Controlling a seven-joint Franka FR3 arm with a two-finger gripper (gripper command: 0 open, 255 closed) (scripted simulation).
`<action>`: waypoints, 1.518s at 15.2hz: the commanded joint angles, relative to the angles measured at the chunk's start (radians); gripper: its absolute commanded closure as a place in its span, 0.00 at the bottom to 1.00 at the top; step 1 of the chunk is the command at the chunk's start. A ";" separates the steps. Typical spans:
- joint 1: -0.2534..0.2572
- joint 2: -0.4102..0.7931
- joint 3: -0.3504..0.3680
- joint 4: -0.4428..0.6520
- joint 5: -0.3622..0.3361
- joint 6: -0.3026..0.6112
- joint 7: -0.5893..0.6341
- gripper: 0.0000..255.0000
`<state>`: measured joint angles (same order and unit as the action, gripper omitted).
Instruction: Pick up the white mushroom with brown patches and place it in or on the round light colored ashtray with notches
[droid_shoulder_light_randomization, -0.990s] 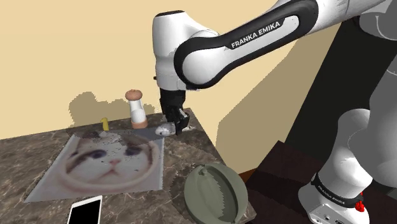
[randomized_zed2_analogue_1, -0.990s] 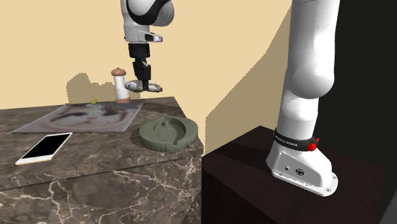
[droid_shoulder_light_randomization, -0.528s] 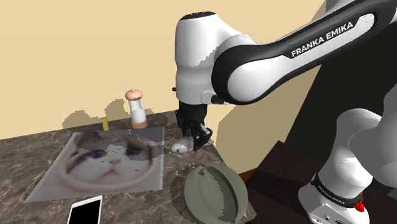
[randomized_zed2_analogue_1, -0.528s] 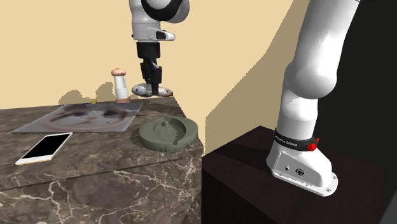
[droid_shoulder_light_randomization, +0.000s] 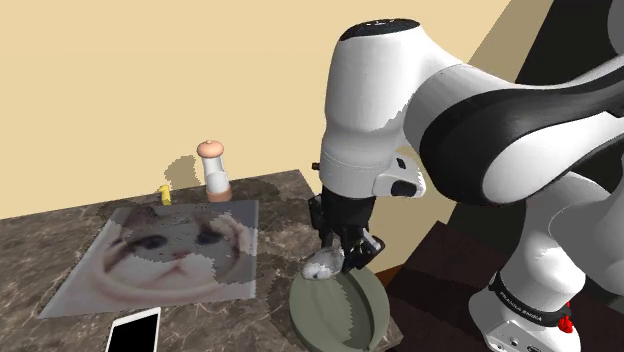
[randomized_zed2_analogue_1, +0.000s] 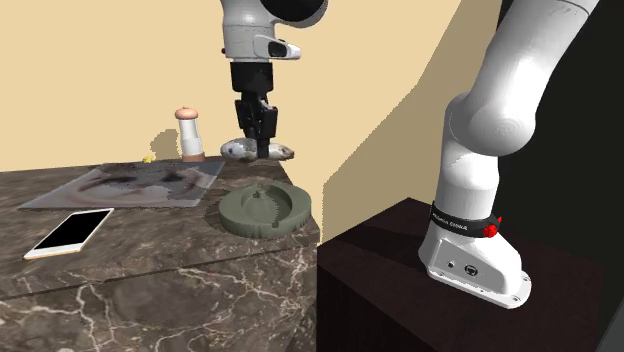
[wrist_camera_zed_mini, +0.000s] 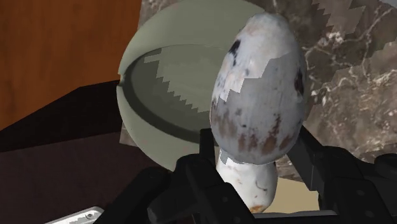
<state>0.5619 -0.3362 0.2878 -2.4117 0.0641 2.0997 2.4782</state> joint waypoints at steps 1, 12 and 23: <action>0.011 -0.026 0.009 -0.036 0.011 0.011 0.012 1.00; 0.006 0.054 0.028 -0.123 -0.002 0.176 0.031 1.00; 0.004 0.079 0.033 -0.140 -0.008 0.217 0.037 0.00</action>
<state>0.5655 -0.2577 0.3204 -2.5515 0.0557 2.3164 2.5155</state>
